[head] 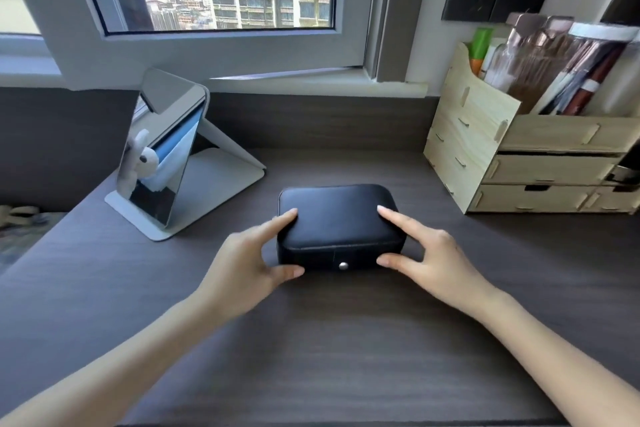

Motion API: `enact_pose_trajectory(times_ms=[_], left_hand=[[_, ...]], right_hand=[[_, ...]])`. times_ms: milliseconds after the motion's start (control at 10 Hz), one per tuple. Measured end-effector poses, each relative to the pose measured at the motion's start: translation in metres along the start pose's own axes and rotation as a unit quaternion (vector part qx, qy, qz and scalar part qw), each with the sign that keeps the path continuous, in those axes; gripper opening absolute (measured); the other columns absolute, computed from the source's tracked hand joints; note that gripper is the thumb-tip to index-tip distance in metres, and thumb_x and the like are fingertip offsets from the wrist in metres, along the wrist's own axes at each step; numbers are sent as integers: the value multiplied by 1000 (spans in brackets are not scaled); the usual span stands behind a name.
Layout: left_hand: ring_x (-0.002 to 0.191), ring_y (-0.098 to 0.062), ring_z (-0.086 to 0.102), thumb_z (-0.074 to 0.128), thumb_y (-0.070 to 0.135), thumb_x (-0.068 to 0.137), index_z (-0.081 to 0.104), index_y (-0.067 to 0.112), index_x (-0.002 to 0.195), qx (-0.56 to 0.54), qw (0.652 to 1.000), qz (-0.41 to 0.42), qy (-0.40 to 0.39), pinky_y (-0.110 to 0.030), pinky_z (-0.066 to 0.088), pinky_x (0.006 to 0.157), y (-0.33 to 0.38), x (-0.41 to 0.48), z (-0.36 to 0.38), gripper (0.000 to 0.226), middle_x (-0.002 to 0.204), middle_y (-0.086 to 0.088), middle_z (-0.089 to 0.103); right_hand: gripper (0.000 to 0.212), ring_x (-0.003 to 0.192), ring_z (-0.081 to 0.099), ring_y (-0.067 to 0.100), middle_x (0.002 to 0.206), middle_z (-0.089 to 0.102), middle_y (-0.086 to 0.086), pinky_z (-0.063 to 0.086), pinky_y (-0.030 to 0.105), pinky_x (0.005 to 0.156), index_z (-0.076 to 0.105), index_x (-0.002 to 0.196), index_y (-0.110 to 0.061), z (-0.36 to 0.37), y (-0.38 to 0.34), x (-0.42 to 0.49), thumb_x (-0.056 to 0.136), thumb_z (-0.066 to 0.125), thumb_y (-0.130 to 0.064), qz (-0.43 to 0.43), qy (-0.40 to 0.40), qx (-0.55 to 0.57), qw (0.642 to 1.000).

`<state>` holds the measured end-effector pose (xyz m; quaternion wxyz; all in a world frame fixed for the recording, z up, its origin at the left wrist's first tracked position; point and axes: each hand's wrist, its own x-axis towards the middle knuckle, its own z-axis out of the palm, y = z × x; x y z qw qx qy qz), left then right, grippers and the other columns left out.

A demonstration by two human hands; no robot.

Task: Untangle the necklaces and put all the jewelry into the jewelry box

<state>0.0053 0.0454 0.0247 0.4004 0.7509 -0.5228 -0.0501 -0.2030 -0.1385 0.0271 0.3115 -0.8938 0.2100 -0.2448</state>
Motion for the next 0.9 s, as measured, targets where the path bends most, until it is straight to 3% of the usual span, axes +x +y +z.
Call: enact_pose_trajectory(times_ms=[100, 200, 400, 700, 900], left_hand=[[122, -4, 49, 87, 18, 63, 47, 26, 138, -6, 1000, 0, -11, -11, 32, 98, -5, 56, 9, 85, 130, 10, 56], [126, -8, 48, 85, 16, 66, 44, 25, 139, -27, 999, -7, -24, -15, 33, 102, -16, 108, 27, 84, 135, 6, 53], [130, -13, 45, 82, 13, 71, 42, 21, 141, -36, 998, -7, -50, -11, 29, 98, -36, 185, 63, 81, 138, 0, 51], [130, -12, 44, 79, 13, 75, 38, 23, 143, -43, 996, -24, -71, -10, 29, 96, -53, 212, 84, 80, 140, 2, 49], [136, -14, 36, 78, 24, 76, 25, 36, 146, -12, 995, -38, -94, -14, 29, 100, -48, 212, 73, 88, 147, 7, 41]], right_hand=[[71, 126, 42, 0, 131, 49, -18, 31, 13, 101, 39, 138, -41, -12, 19, 42, 78, 75, -29, 19, 4, -6, 1000], [69, 128, 41, 3, 135, 48, -15, 29, 14, 101, 39, 140, -38, -21, 43, 81, 81, 73, -26, 38, 18, -4, 999], [66, 134, 36, 7, 141, 44, -10, 25, 18, 107, 39, 141, -31, -23, 92, 139, 84, 69, -17, 75, 26, 35, 996], [63, 138, 27, 5, 148, 36, -10, 19, 18, 108, 35, 144, -30, -18, 116, 157, 89, 63, -21, 88, 28, 21, 995], [70, 141, 25, 10, 152, 28, -12, 20, 20, 107, 22, 147, -36, -29, 105, 153, 90, 61, -32, 95, 4, -30, 995]])
